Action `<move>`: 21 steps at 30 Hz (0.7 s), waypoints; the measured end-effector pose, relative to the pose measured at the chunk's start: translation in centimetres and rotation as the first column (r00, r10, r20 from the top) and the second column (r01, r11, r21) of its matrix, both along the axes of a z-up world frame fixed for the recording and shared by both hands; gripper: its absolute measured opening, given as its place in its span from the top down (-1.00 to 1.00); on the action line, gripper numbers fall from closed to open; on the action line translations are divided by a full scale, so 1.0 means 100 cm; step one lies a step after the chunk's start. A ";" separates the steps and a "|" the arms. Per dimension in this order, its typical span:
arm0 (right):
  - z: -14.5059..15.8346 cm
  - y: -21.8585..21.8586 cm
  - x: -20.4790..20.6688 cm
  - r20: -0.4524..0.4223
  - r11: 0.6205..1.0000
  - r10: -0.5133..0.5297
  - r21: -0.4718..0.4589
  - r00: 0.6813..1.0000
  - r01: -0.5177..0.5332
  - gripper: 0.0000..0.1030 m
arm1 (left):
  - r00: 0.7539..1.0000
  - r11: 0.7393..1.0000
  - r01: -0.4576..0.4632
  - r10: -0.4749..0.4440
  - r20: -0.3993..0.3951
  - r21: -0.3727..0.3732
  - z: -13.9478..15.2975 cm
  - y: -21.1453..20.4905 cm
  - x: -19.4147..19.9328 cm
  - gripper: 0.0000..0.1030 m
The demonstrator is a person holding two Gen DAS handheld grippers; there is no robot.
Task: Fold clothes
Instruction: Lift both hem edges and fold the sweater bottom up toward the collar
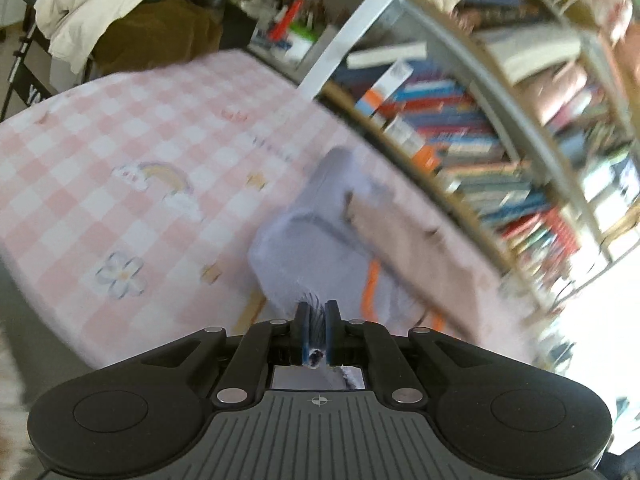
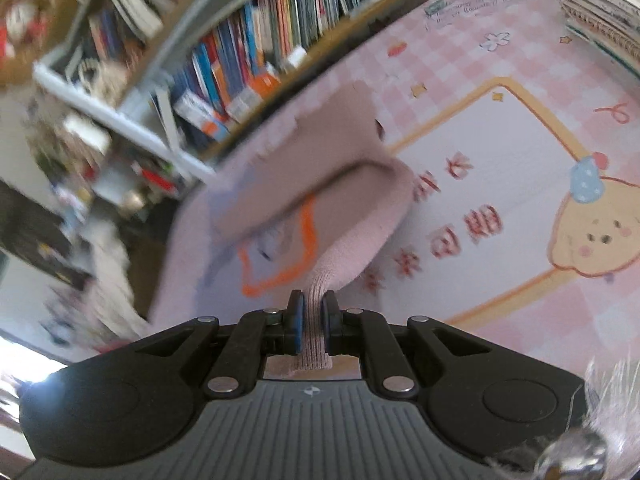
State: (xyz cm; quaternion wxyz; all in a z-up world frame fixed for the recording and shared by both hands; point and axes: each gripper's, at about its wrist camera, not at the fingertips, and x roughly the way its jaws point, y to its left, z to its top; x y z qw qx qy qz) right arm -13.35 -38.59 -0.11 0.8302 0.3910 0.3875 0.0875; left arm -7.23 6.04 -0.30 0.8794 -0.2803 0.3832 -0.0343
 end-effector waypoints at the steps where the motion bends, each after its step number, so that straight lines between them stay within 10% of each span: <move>1: 0.004 -0.002 0.003 0.015 1.000 -0.008 0.022 1.000 0.007 0.83 | 1.000 1.000 -0.006 0.006 0.014 -0.013 0.004 0.000 0.004 0.90; 21: 0.044 -0.026 0.115 0.137 0.979 -0.201 0.048 0.970 0.197 0.83 | 0.984 0.995 0.000 0.018 0.179 -0.103 0.041 -0.001 0.130 0.95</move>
